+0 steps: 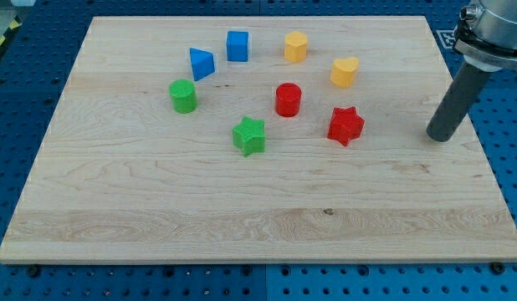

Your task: Push the red star into the green star

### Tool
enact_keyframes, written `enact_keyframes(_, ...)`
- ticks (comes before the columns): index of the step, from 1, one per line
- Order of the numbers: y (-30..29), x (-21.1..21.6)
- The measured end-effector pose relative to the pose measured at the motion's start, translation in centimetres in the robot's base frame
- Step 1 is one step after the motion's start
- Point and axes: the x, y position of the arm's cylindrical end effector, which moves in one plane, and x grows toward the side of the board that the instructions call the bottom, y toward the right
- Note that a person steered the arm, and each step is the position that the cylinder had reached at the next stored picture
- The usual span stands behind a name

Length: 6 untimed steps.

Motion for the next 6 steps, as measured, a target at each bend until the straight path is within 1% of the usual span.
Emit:
enact_keyframes(2,-7.1,-1.3)
enact_keyframes(3,-8.9,-1.0)
enact_keyframes(4,-12.2,-0.9)
enact_keyframes(6,-20.6,-0.9)
